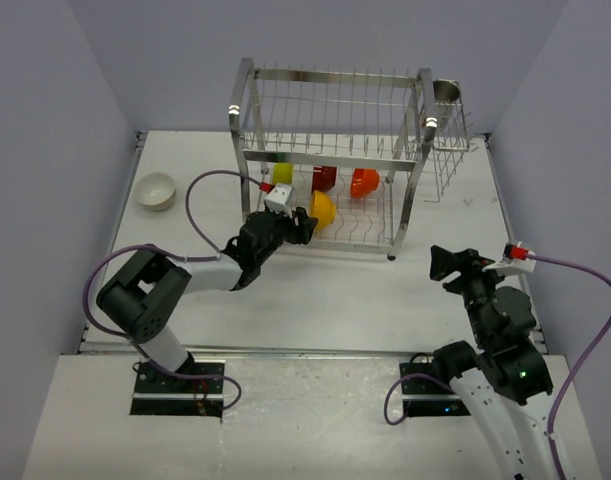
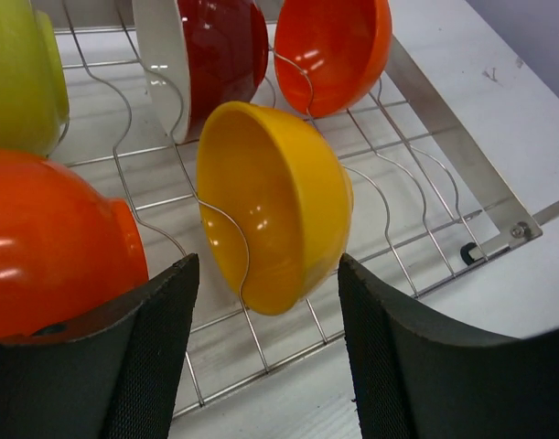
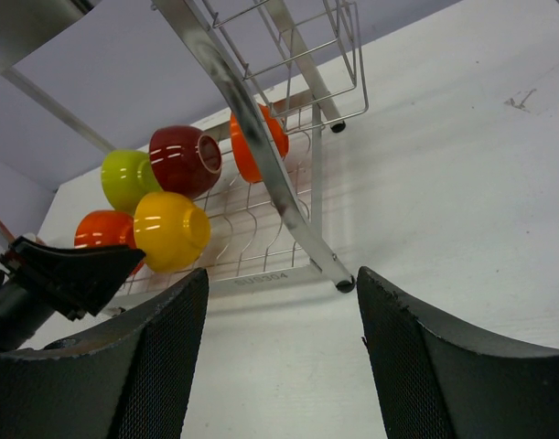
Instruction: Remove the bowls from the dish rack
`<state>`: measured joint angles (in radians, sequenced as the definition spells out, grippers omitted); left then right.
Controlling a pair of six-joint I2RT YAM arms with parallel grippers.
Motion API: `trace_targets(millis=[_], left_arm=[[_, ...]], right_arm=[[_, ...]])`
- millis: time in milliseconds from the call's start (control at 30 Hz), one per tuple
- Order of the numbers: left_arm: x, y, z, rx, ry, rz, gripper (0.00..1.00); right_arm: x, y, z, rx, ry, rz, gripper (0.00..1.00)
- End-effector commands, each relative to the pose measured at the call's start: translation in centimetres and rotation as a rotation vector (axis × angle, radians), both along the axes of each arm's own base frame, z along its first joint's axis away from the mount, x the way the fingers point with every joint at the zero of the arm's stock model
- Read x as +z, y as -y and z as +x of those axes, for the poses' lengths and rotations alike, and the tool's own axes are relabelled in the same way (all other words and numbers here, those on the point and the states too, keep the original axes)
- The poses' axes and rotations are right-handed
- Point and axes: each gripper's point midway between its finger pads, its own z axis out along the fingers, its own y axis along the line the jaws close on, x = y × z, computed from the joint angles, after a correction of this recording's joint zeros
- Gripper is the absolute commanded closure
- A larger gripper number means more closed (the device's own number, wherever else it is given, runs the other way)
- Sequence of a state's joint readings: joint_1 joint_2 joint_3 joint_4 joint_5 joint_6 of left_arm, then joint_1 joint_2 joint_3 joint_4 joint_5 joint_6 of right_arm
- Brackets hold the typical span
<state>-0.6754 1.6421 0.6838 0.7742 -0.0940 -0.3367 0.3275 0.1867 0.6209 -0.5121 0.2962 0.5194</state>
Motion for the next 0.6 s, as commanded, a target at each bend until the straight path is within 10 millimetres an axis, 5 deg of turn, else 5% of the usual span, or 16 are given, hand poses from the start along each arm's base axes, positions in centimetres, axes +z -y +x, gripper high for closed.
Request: trace_targets(millis=[0,467,567], left_arm=[[1.9,0.8,1.5,-0.043,0.051,-0.035,0.36],[2.1,4.1,2.7,-0.274,0.046,-0.17,0.37],[2.1,4.7,3.1,-0.293,0.042,-0.18,0.45]], right_arm=[[1.5,-0.1,-0.3,0.014,0.041,0.001,0.33],[1.4,-0.2,-0.1,0.014,0.035,-0.002,0.33],[1.3,-0.1,-0.1,0.013,0.036,-0.002,0.33]])
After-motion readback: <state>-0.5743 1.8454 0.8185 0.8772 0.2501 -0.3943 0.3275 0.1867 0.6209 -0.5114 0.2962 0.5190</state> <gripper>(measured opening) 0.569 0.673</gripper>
